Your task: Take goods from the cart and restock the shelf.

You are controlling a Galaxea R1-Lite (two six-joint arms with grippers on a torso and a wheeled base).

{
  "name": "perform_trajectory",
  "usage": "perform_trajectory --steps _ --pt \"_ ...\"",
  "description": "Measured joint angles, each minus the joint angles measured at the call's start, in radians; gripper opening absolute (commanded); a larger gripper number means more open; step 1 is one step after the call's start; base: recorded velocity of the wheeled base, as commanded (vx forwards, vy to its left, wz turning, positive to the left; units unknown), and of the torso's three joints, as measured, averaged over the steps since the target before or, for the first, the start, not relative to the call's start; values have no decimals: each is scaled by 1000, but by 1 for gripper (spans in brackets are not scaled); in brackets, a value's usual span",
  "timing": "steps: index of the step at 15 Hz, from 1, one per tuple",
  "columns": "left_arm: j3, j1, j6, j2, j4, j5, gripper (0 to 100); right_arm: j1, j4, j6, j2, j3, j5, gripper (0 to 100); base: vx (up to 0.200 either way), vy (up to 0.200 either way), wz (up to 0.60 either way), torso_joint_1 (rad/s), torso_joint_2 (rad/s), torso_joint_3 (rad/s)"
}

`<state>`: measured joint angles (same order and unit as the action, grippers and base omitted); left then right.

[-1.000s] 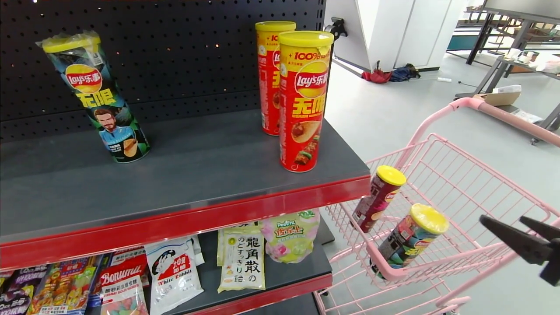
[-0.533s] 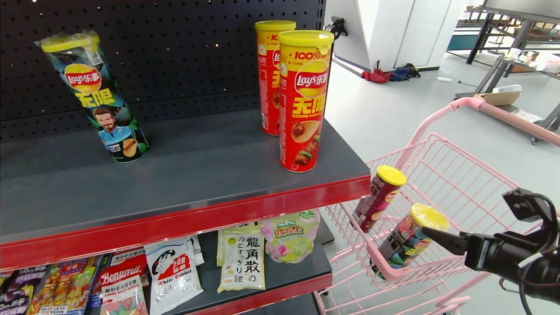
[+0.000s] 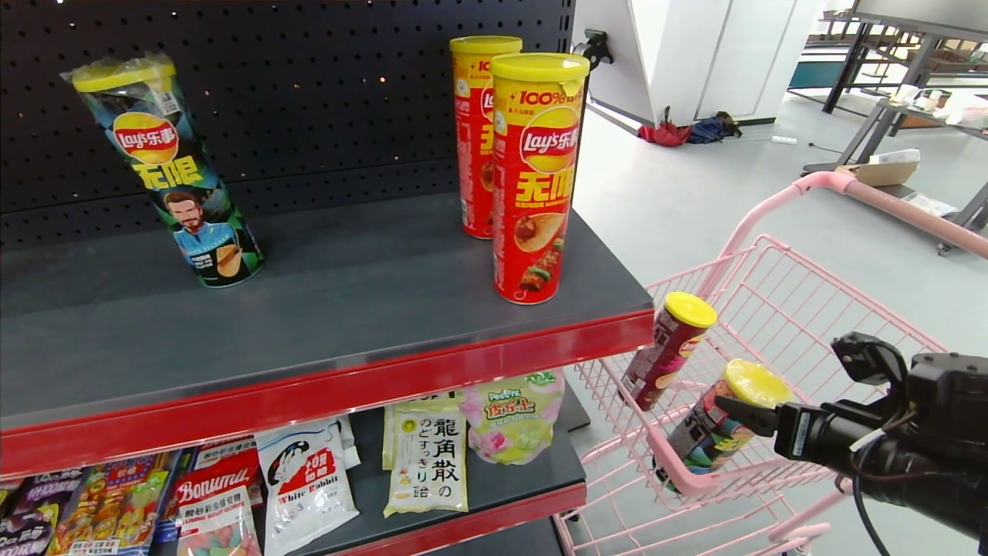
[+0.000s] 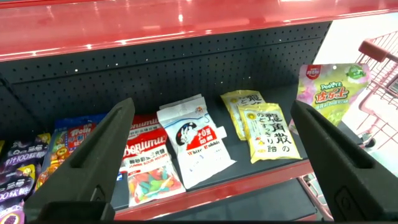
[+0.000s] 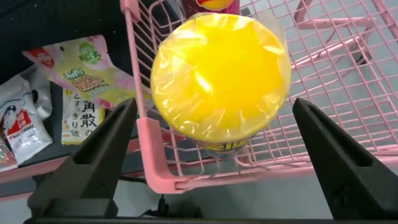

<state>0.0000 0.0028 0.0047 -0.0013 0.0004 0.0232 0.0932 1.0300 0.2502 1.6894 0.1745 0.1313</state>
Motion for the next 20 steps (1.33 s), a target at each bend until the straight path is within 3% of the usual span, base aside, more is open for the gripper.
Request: perform_trajectory --steps 7,11,14,15,20 --pt "0 0 0 0 0 0 100 76 171 5 143 -13 -64 100 0 0 0 0 0 0" --pt "0 0 0 0 0 0 100 83 376 1 259 -55 -92 100 0 0 0 0 0 0" --pt "0 0 1 0 0 0 100 84 437 0 323 -73 -98 100 0 0 0 0 0 0" --pt "0 0 1 0 0 0 100 84 441 -1 336 -74 -98 0 0 0 0 0 0 0" --pt "0 0 3 0 0 0 100 84 473 -1 369 -70 -101 0 0 0 0 0 0 0"
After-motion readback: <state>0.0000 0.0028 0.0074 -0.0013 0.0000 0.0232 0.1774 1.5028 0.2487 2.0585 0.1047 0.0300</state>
